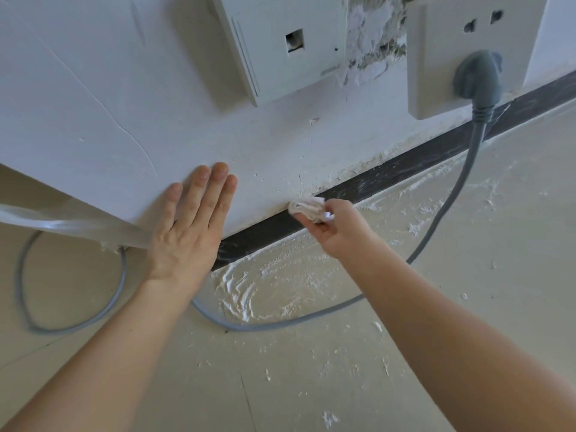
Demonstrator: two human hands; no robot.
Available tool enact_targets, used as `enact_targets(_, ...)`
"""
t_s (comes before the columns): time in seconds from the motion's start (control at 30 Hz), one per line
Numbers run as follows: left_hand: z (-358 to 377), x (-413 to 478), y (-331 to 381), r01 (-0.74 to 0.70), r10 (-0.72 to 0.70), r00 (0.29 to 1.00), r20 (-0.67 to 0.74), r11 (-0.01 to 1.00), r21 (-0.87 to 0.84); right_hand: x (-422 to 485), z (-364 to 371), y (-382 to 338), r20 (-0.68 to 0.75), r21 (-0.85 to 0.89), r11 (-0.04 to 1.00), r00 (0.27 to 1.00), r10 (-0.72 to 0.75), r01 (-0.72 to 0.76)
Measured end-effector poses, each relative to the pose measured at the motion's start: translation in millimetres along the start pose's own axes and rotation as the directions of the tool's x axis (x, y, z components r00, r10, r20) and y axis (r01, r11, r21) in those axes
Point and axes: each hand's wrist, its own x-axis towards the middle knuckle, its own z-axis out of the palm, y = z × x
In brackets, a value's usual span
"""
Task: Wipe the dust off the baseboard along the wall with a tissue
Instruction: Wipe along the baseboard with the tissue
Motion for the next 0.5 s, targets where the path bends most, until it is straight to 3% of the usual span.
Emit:
enact_targets(0.1, -7, 13, 13, -0.092, 0.092, 0.995, -0.027, 0.995, -0.028, -8, -27, -14, 0.042, 0.194, 0.974, 0.991, -0.130, 0.120)
enact_targets(0.17, -12, 28, 27, -0.163, 0.160, 0.985, -0.059, 0.986, -0.049, -8, -41, -11, -0.006, 0.246, 0.962, 0.993, -0.119, 0.117)
enact_targets(0.27, -17, 50, 46, -0.195, 0.193, 0.978, -0.077, 0.980, -0.023, 0, -42, 15, -0.055, -0.062, 0.997, 0.998, 0.042, -0.045)
enact_targets(0.33, -15, 56, 54, -0.170, 0.170, 0.982, -0.085, 0.985, 0.005, 8, -34, 34, -0.049, -0.257, 0.958, 0.992, 0.115, -0.124)
enact_targets(0.4, -12, 54, 57, -0.161, 0.164, 0.984, -0.069, 0.986, 0.049, 17, -25, 39, -0.094, -0.314, 0.940, 0.990, 0.108, -0.132)
enact_targets(0.5, -8, 52, 52, -0.151, 0.155, 0.986, -0.059, 0.986, 0.069, 26, -15, 17, -0.154, -0.235, 0.967, 0.986, 0.061, -0.096)
